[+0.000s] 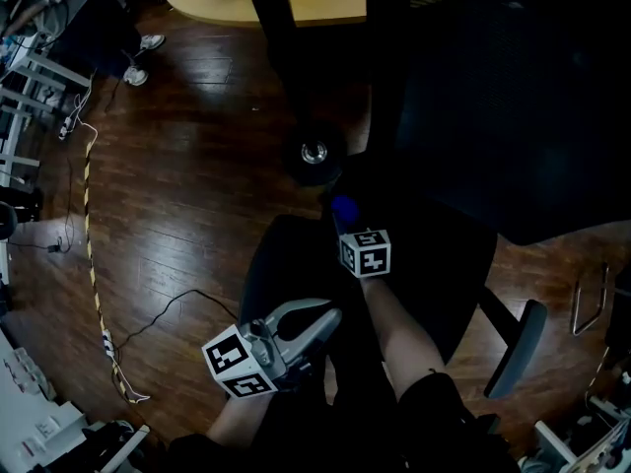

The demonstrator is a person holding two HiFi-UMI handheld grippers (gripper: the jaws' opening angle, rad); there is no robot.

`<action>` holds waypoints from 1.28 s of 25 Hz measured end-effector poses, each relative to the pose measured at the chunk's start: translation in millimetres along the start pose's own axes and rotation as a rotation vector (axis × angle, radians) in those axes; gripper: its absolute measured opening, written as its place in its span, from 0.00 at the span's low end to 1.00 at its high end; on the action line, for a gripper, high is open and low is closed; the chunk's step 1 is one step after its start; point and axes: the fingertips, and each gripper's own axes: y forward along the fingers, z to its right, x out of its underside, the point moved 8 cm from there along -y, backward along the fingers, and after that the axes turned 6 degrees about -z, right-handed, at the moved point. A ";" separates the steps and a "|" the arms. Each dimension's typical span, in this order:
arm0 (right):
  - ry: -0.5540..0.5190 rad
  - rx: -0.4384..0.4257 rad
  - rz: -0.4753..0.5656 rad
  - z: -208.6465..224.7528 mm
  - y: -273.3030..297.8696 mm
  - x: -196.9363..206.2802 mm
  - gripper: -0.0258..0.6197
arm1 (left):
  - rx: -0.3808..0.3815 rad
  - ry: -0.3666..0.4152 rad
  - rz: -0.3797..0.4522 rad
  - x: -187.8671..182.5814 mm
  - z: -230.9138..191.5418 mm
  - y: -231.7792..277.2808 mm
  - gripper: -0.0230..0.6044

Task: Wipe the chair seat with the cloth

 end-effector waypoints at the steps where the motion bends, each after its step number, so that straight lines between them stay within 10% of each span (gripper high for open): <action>1: -0.014 0.008 0.006 -1.2 1.1 1.7 0.09 | -0.005 -0.001 0.002 1.3 -0.9 -3.8 0.02; 7: -0.058 0.090 0.000 8.6 -11.4 14.7 0.09 | -0.005 0.003 -0.006 3.7 1.2 -11.4 0.02; 24: 0.281 0.578 -0.034 201.8 -229.7 132.0 0.09 | 0.145 0.011 -0.228 35.3 32.9 68.2 0.02; 32: 0.304 0.617 0.000 220.0 -258.4 149.0 0.09 | 0.177 0.012 -0.257 44.8 37.5 95.4 0.02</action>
